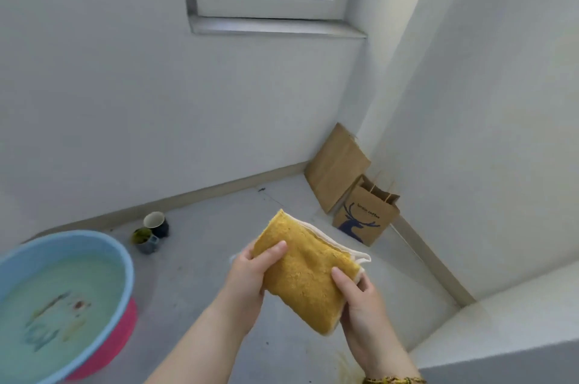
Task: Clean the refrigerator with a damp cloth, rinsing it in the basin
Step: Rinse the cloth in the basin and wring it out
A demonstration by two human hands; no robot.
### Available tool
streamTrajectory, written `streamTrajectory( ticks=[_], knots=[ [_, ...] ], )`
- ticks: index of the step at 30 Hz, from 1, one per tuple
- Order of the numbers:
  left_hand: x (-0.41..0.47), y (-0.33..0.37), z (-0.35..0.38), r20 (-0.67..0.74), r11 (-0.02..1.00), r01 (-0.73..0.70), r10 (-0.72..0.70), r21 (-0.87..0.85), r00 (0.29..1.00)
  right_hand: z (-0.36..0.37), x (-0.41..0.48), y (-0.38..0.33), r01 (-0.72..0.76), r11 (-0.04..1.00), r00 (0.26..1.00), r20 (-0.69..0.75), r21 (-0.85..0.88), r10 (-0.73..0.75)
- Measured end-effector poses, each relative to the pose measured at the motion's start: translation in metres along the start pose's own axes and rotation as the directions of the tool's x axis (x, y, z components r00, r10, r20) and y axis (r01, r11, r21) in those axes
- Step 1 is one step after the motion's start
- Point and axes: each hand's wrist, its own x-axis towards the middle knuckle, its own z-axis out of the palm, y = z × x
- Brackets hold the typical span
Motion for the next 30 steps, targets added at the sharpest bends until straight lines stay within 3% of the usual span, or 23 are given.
streamTrajectory(
  ticks=[5, 11, 17, 20, 23, 27, 30],
  knots=[
    [-0.036, 0.069, -0.093, -0.112, 0.997, 0.006, 0.002, 0.077, 0.994, 0.098, -0.014, -0.018, -0.043, 0.972, 0.985, 0.153, -0.232, 0.08],
    [-0.058, 0.136, -0.194, -0.239, 0.99, 0.123, -0.105, 0.064, 0.965, 0.219, -0.013, -0.002, -0.015, 0.89, 0.938, 0.301, -0.455, 0.17],
    [-0.067, 0.151, -0.293, -0.408, 0.973, 0.088, 0.008, 0.216, 0.913, 0.313, 0.007, 0.041, 0.083, 0.749, 0.894, 0.381, -0.657, 0.235],
    [-0.071, 0.139, -0.334, -0.505, 0.931, 0.123, 0.073, 0.343, 0.86, 0.341, 0.025, 0.08, 0.118, 0.634, 0.881, 0.375, -0.764, 0.288],
    [-0.066, 0.11, -0.387, -0.613, 0.85, 0.281, 0.062, 0.446, 0.787, 0.369, 0.051, 0.133, 0.102, 0.554, 0.819, 0.386, -0.827, 0.425],
    [-0.054, 0.069, -0.435, -0.745, 0.734, 0.544, -0.079, 0.406, 0.662, 0.391, 0.08, 0.196, 0.012, 0.457, 0.762, 0.303, -0.89, 0.572],
    [-0.026, 0.051, -0.477, -0.823, 0.703, 0.608, -0.057, 0.369, 0.565, 0.418, 0.114, 0.24, 0.083, 0.412, 0.739, 0.333, -0.907, 0.585]
  ],
)
